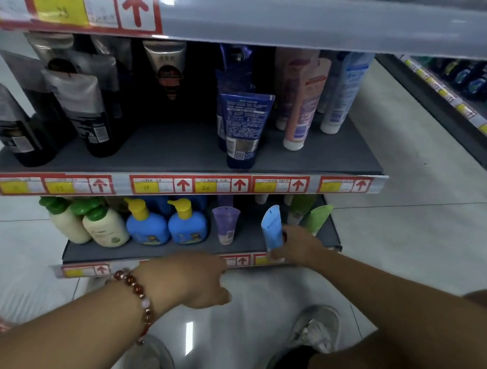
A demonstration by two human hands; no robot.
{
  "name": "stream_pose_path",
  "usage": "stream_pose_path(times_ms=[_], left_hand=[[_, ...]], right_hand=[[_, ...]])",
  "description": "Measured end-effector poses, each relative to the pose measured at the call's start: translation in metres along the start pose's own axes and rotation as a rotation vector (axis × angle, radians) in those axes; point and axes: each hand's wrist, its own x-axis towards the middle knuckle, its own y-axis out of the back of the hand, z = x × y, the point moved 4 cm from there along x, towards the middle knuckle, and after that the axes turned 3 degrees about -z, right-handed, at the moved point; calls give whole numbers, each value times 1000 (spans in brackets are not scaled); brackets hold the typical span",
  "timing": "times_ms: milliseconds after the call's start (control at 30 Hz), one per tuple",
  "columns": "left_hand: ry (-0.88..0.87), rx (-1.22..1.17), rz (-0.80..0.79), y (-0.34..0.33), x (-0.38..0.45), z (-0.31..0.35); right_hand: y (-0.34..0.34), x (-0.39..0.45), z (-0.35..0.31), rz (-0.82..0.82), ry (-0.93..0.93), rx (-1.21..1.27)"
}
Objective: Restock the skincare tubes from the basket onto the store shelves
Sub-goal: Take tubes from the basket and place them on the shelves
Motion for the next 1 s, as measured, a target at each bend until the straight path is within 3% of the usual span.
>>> stream_pose_path(times_ms=[167,300,400,767,933,1000], left_hand=[[-4,-30,-11,-2,10,-10],[-10,-50,-41,-2,19,-17],[-21,-86,-65,-1,26,-22],[-16,-167,-83,16,38,-43],[7,-143,-60,22,29,-45],[9,-140,-43,21,22,-48]], right_hand=[[-14,52,-8,191,-135,349],[-12,80,-20,320,-159,201],[-14,97,-22,344,-157,69],[-26,113,-13,379,-165,212],[-23,98,-16,422,-140,328],[-26,82,-19,426,-207,544]])
